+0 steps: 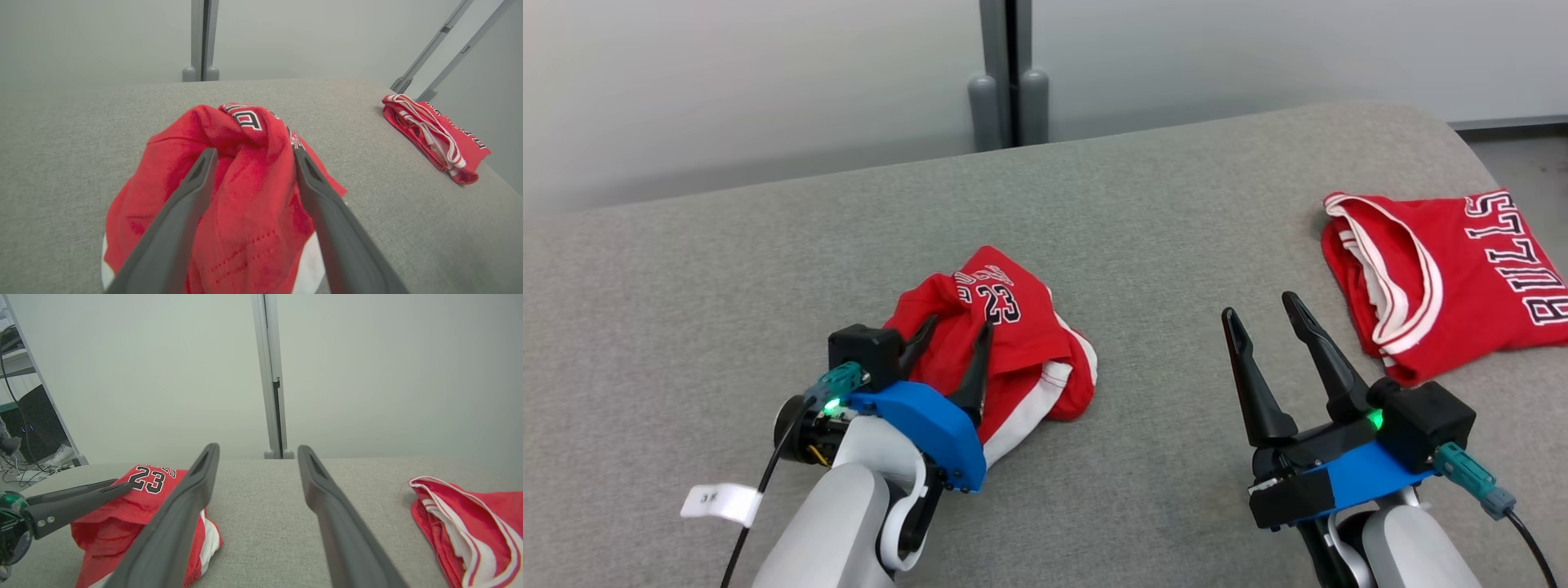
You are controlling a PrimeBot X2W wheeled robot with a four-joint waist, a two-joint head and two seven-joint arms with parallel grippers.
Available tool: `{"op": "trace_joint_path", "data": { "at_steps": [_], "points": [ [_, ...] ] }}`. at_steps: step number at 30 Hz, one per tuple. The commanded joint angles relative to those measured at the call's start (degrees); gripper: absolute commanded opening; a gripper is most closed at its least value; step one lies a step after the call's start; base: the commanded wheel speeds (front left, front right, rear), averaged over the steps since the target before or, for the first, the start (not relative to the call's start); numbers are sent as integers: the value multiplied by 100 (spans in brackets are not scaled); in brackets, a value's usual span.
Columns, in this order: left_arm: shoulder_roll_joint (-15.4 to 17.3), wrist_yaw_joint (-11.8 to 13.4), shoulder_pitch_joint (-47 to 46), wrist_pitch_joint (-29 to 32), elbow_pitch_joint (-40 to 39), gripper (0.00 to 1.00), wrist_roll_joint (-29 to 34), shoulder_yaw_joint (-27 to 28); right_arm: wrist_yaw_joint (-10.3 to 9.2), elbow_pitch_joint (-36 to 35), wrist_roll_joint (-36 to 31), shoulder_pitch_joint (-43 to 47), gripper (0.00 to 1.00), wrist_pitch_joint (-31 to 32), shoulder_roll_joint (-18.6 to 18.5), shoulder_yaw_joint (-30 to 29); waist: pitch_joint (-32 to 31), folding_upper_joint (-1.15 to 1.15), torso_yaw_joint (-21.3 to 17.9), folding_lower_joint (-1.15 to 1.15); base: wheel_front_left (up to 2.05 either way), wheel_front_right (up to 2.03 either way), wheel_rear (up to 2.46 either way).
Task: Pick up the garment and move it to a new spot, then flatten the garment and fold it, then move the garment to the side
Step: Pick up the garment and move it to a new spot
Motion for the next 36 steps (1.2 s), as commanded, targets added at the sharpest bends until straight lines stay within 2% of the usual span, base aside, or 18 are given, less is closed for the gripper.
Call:
{"op": "trace_joint_path", "data": {
  "at_steps": [1,4,7,13,19,24,30,36],
  "points": [
    [-7,-26,-50,-176,69,100,-29,5,3,-10,8,7,100,27,-27,-17,-9,0,58,-1,0,0,0],
    [-41,-131,-136,-749,130,100,-35,52,3,-34,3,66,100,56,-69,-51,-59,0,209,-1,0,0,0],
    [60,-242,-46,-1234,97,100,-73,115,3,-59,-3,109,100,90,-100,-65,-131,0,356,-1,0,0,0],
    [300,-172,399,-1864,-145,100,-94,427,3,-128,-21,272,100,201,-152,-184,-287,0,647,-1,0,0,0],
    [476,154,1012,-2000,-398,100,30,950,2,-165,-10,484,100,329,-148,-367,-387,0,835,-1,0,0,0],
    [511,300,1504,-2004,-762,100,164,1479,3,-69,-77,653,100,413,-93,-508,-423,0,888,-1,0,0,0],
    [621,251,1800,-2006,-948,100,388,1840,3,128,-149,829,100,388,-37,-673,-472,0,891,-1,0,0,0],
    [663,212,1885,-2007,-927,100,500,1793,3,307,-207,900,100,346,-2,-785,-488,0,848,-1,0,0,0]
  ]
}}
